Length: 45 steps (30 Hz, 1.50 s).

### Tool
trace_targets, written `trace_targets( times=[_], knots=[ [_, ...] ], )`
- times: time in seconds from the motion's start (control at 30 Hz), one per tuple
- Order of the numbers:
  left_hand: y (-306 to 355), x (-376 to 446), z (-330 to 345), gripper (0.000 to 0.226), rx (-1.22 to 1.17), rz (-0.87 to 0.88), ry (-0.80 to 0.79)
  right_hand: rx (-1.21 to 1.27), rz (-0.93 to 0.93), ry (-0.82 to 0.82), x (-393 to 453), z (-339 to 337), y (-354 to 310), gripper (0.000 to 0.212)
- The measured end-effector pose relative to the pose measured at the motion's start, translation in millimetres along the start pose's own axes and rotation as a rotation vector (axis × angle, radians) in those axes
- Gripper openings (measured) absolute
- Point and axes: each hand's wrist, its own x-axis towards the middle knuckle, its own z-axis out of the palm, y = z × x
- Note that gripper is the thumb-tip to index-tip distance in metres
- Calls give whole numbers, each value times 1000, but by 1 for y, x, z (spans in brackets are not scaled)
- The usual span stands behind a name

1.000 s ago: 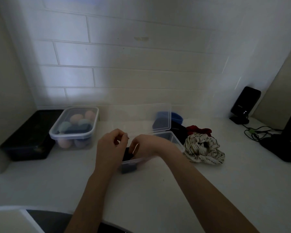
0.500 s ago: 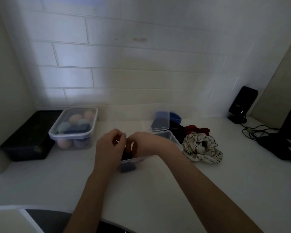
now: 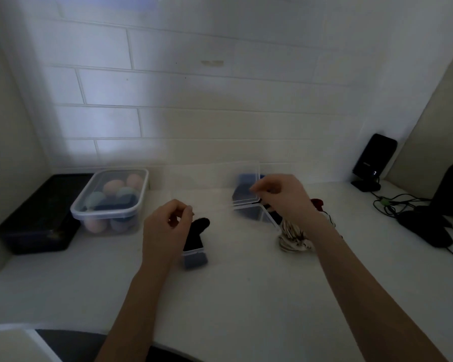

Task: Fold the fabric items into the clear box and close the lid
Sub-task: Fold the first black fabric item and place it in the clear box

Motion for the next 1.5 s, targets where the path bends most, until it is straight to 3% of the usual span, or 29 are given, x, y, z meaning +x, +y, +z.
trace_targets(
  times=[0.1,0.23,0.4,0.53,0.6,0.7,0.77,0.83,0.93,1.1,1.27,1.37,1.5],
  knots=[
    [1,-1,0,20,-12,-3,0,-137,36,171,11,-8,32,26],
    [0,-1,-2,26,1,25,-38,-290,91,-69,14,-1,62,31],
    [-2,-1,-1,37,17,41,-79,-308,66,21,16,7,61,27],
    [-2,0,-2,34,65,55,-116,-438,106,-105,21,6,66,31],
    [0,3,-5,29,163,66,-216,-380,84,32,19,6,63,27],
    [7,12,-9,15,377,88,-385,-90,-6,395,9,6,41,16],
    [13,17,-9,9,502,113,-458,4,-124,441,-1,10,18,16],
    [17,20,-7,9,549,105,-486,32,-231,228,-13,21,-7,22],
    [17,18,-8,8,523,94,-432,-89,-176,-230,-27,47,-33,23],
    [7,7,-10,9,465,116,-310,-345,102,-564,-24,89,-44,25],
    [7,4,-6,13,490,97,-307,-394,226,-729,-17,90,-53,31],
    [9,4,-5,11,451,144,-261,-392,216,-713,-15,88,-53,40],
    [10,3,-9,24,225,105,-195,121,320,-622,-16,75,-46,18]
  ],
)
